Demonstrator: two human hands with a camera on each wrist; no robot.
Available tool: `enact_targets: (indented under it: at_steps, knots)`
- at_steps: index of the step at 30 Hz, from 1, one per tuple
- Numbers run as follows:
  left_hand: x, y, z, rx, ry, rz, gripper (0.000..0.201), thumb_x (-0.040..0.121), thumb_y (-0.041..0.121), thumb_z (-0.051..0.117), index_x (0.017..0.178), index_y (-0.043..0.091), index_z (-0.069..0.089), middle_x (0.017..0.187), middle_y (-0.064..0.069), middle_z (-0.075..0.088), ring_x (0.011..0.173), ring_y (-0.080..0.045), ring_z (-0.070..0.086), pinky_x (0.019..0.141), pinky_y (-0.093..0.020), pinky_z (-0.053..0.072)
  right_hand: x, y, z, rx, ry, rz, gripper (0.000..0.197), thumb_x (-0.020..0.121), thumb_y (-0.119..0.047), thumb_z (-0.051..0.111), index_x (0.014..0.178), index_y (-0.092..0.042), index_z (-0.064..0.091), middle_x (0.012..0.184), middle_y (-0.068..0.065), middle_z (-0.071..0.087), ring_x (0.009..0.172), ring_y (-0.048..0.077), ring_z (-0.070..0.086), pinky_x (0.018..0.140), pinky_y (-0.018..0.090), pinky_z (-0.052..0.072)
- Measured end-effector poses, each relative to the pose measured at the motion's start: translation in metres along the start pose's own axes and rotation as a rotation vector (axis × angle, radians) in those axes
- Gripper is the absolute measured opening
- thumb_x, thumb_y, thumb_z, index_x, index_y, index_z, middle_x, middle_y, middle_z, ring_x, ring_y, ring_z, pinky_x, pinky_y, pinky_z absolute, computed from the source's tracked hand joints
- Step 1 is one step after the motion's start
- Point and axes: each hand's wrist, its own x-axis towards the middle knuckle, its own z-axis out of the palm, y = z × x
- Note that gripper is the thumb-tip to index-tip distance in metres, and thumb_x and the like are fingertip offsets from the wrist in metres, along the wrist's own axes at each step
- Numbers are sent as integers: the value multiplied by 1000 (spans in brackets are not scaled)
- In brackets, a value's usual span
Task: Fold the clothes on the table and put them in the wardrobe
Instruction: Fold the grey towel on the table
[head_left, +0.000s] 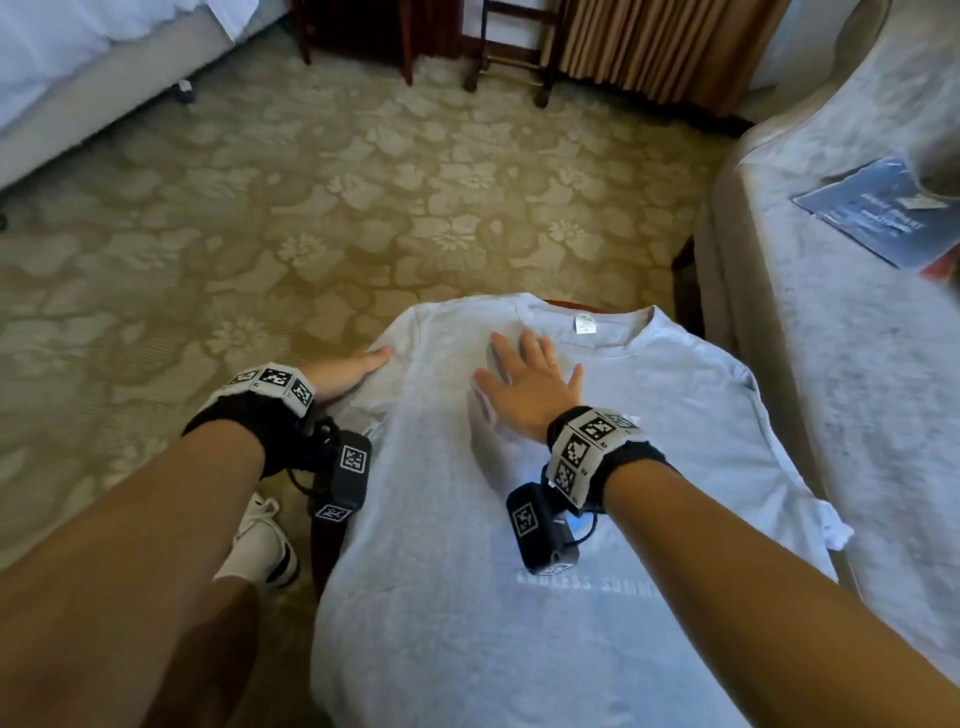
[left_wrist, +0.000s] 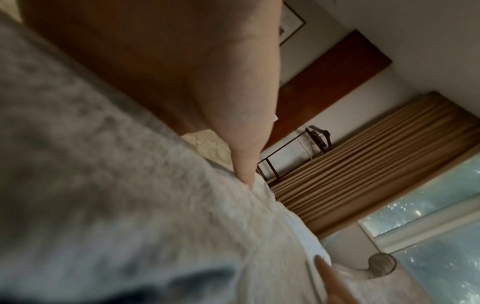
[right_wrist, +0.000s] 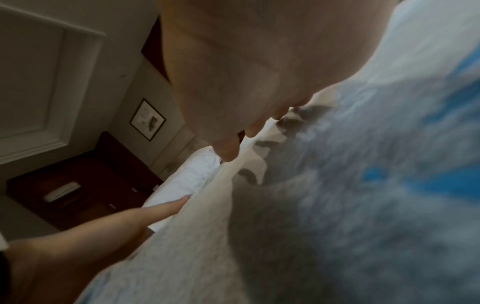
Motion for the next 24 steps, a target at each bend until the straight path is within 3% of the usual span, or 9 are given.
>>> enact_targets:
  at_steps: [4,7,9,12,15,17,19,20,24]
  knots:
    - [7,-8,-18,-22,-70,-9,83,60,64,79,121,9,65,111,-14,71,105,-34,66,102,-48,47,15,-19,13,-61,-42,28,69,94,-70,21,152,-48,-9,159,-4,-31,145,21,-32,112,63,-20]
    - [2,5,-31,-50,110,22,67,64,48,84,111,4,66,108,-11,70,91,-29,68,82,-39,55,31,-24,8,-70,-48,50,70,93,-73,21,151,-50,-11,158,-4,-34,145,21,-33,112,64,-19]
    - [-5,15,-33,-39,253,167,34,84,35,72,103,8,64,105,-11,68,86,-27,65,73,-36,54,38,-26,6,-67,-40,65,70,92,-73,22,151,-50,-10,158,-5,-34,145,21,-32,112,64,-19]
    - [-12,25,-29,-71,270,207,13,94,26,59,95,14,60,114,-16,66,103,-34,64,96,-49,50,39,-28,4,-56,-42,64,72,92,-72,23,151,-49,-10,158,-4,-34,145,20,-32,112,63,-20]
    - [-14,27,-33,-68,244,131,18,95,9,53,105,-4,62,121,-26,60,111,-38,59,98,-49,45,34,-23,1,-52,-48,56,74,93,-71,25,153,-46,-10,159,-6,-31,146,18,-30,114,60,-18]
    - [-16,26,-37,-111,301,109,27,92,0,50,116,-10,57,112,-27,59,100,-31,56,89,-43,45,29,-19,-1,-60,-54,46,74,94,-70,25,153,-44,-11,160,-6,-30,147,17,-28,116,58,-16]
    - [-21,26,-41,-158,239,91,16,91,-2,46,102,-7,56,91,-21,56,88,-30,53,79,-40,44,25,-17,-1,-66,-64,40,74,94,-70,24,153,-44,-12,159,-7,-31,147,17,-28,116,57,-16]
    - [-29,27,-41,-202,167,60,15,89,-1,45,99,-7,55,90,-20,56,87,-32,56,79,-39,46,24,-17,-2,-68,-70,41,74,94,-71,23,153,-45,-12,159,-7,-31,147,16,-28,116,57,-16]
    - [-34,29,-48,-268,45,-11,49,79,8,63,127,2,52,125,-17,60,104,-33,62,86,-41,51,25,-18,-1,-85,-78,45,76,91,-75,20,152,-46,-15,157,-7,-34,145,17,-31,116,57,-17]
